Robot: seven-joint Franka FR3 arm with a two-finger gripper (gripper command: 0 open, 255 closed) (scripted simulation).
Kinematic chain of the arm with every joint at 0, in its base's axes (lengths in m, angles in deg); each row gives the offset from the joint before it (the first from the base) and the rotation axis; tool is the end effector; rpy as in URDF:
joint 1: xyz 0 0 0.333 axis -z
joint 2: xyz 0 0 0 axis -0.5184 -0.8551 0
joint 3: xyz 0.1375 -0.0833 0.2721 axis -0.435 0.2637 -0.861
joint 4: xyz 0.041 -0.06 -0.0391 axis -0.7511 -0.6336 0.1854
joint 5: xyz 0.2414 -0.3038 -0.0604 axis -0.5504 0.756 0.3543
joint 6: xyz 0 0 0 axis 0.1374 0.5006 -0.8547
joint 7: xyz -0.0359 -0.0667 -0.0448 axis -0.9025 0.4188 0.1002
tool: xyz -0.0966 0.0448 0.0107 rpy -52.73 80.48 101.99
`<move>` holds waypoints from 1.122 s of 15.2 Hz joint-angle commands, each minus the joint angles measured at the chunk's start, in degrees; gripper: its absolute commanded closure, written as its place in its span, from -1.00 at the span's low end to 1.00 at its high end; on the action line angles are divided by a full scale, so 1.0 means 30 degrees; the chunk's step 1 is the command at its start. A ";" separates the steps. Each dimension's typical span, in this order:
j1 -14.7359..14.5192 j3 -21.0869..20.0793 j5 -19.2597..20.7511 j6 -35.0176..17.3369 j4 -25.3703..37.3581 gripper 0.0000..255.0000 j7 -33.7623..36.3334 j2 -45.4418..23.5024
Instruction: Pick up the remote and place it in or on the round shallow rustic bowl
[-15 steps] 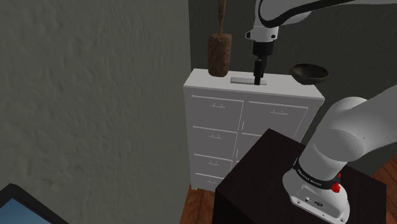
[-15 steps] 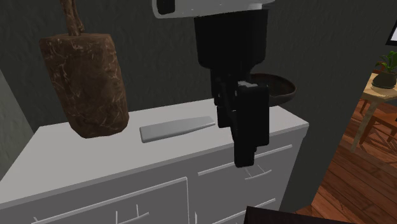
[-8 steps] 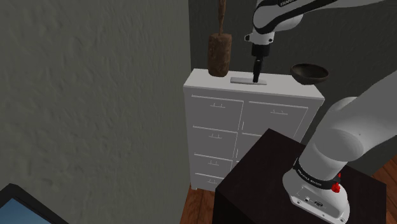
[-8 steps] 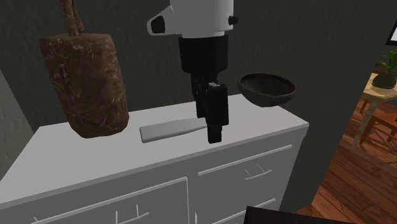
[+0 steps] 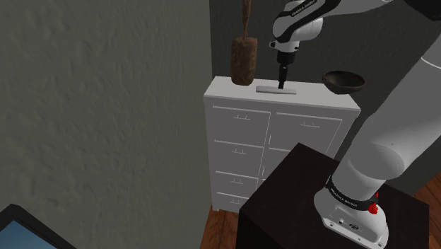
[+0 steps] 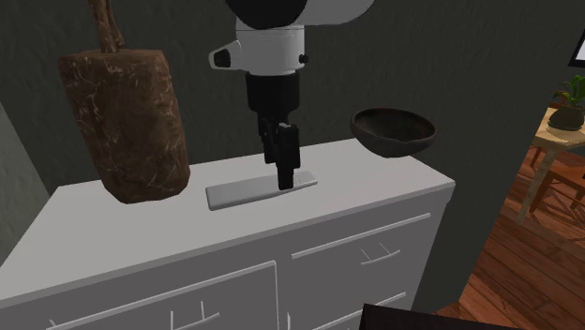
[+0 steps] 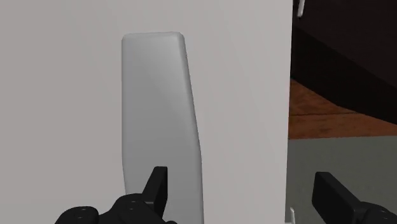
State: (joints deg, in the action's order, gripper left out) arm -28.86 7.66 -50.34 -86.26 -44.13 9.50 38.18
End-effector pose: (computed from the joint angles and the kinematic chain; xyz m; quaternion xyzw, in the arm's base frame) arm 0.4265 -0.2698 0.4276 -0.9697 -0.2441 0.0101 0.0090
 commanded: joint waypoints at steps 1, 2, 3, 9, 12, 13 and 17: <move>0.0036 0.0502 -0.0877 -0.0519 0.1037 -1.00 -0.1587 -0.1498; 0.0102 0.0686 -0.1405 -0.0691 0.1646 -1.00 -0.2368 -0.2293; 0.0203 0.0830 -0.1963 -0.0824 0.2285 -1.00 -0.3148 -0.3098; 0.0387 0.0799 -0.2674 -0.2084 0.1933 -1.00 -0.3832 -0.4130; 0.0426 0.0769 -0.2936 -0.2699 0.1625 -1.00 -0.4015 -0.4497; 0.0426 0.0768 -0.2935 -0.2699 0.1624 -1.00 -0.4014 -0.4496; 0.0427 0.0768 -0.2936 -0.2699 0.1625 -1.00 -0.4015 -0.4497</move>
State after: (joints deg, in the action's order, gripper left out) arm -27.58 9.97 -59.14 -94.34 -39.25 -2.55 24.70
